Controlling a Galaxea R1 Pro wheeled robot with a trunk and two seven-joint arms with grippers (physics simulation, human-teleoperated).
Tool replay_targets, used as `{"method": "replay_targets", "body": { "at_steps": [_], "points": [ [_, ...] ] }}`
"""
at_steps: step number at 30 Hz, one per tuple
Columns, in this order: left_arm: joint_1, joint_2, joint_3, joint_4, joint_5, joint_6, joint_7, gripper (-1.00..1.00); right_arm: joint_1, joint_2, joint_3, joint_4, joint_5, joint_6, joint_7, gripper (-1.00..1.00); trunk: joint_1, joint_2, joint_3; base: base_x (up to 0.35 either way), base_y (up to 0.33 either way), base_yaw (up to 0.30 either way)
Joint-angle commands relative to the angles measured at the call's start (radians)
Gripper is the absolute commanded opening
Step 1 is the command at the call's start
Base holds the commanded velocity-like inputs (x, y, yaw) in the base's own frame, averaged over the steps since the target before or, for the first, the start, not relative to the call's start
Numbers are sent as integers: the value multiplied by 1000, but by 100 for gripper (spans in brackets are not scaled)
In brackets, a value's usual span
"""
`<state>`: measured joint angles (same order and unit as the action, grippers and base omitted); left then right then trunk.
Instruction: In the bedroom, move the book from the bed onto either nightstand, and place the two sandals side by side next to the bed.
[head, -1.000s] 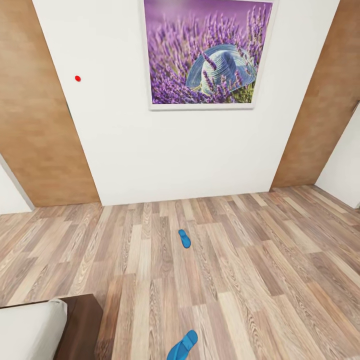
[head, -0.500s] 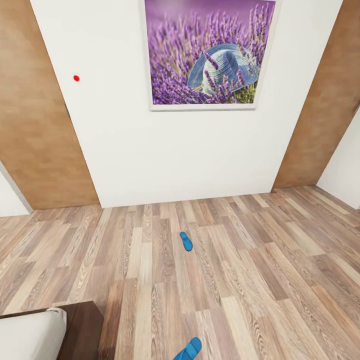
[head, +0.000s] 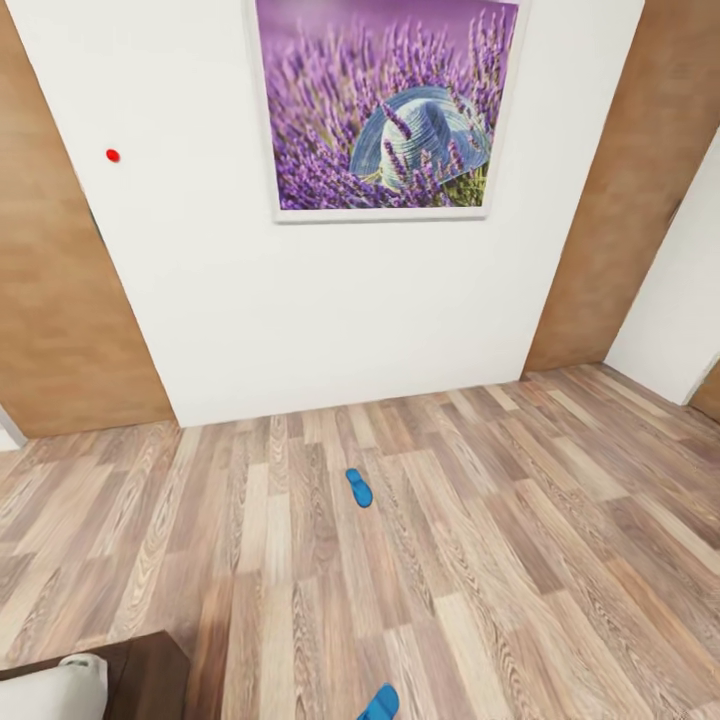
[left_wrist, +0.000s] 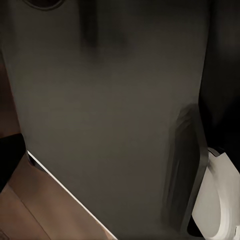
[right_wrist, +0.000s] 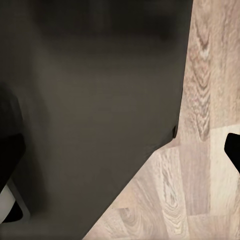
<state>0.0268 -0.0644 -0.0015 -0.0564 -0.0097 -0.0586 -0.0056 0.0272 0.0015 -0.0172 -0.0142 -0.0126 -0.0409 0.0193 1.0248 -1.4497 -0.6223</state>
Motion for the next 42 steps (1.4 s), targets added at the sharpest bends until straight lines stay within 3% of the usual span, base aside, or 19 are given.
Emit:
{"method": "replay_targets", "body": {
  "at_steps": [1, 19, 42],
  "points": [
    [1, 0, 0, -2, -1, -1, -1, 100, 0, 0, -2, -1, -1, -2, 2, 100, 0, 0, 0, 56, 46, -262],
    [1, 0, 0, -2, -1, -1, -1, 100, 0, 0, -3, -1, -1, -2, 2, 100, 0, 0, 0, 13, 11, -240],
    [1, 0, 0, -2, -1, -1, -1, 100, 0, 0, -1, -1, -1, -2, 2, 100, 0, 0, 0, 0, 0, -65]
  ]
}}
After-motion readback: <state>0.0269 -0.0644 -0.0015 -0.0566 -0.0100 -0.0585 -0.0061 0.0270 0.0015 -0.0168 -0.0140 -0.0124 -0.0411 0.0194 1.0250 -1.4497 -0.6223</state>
